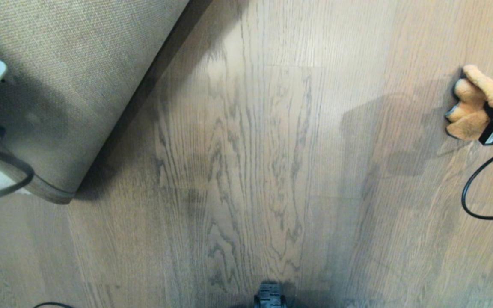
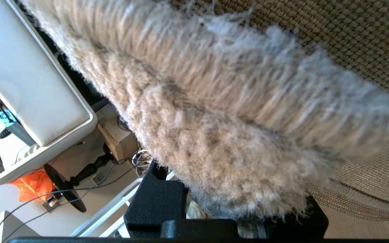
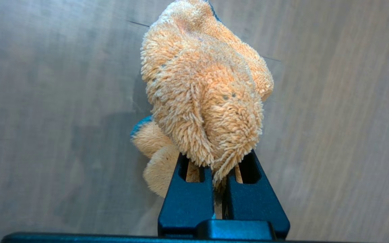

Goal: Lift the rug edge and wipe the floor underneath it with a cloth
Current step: Pick up the rag, then wipe the floor under the carpet with a rag

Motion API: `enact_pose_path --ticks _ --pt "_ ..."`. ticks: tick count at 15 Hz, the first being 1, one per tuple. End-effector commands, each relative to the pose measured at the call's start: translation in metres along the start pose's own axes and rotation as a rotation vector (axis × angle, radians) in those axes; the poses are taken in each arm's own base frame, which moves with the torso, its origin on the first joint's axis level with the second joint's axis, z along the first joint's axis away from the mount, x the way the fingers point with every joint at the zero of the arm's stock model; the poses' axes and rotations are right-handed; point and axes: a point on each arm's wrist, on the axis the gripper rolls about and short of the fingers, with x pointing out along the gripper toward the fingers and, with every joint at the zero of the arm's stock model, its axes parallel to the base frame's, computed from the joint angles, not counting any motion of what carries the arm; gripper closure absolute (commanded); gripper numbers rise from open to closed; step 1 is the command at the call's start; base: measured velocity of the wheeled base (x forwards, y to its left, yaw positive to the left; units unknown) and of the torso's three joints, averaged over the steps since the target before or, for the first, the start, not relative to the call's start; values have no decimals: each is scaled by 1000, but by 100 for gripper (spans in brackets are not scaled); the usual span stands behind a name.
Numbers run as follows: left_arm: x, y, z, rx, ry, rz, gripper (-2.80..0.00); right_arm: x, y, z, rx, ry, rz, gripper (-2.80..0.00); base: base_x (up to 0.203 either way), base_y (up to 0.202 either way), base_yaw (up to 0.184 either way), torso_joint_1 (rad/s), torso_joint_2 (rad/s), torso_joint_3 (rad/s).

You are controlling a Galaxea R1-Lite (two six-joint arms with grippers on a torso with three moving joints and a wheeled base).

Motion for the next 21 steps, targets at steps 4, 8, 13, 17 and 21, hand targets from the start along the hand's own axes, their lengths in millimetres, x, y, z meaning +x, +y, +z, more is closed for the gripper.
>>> enact_pose_path --ticks 4,8,13,17,21 --pt "0 0 0 4 2 3 0 -33 28 16 38 -10 88 0 0 0 0 0 0 0" --pt "0 -1 -1 5 4 2 0 -61 63 20 147 18 226 0 0 0 0 0 0 0" --pt "-1 0 -2 5 4 2 0 -73 100 22 238 35 386 0 0 0 0 0 0 0" --pt "-1 0 -2 7 8 5 0 -76 146 24 302 51 574 0 0 0 0 0 0 0" --pt "-2 -1 -5 11 25 10 0 -97 205 32 364 49 822 0 0 0 0 0 0 0"
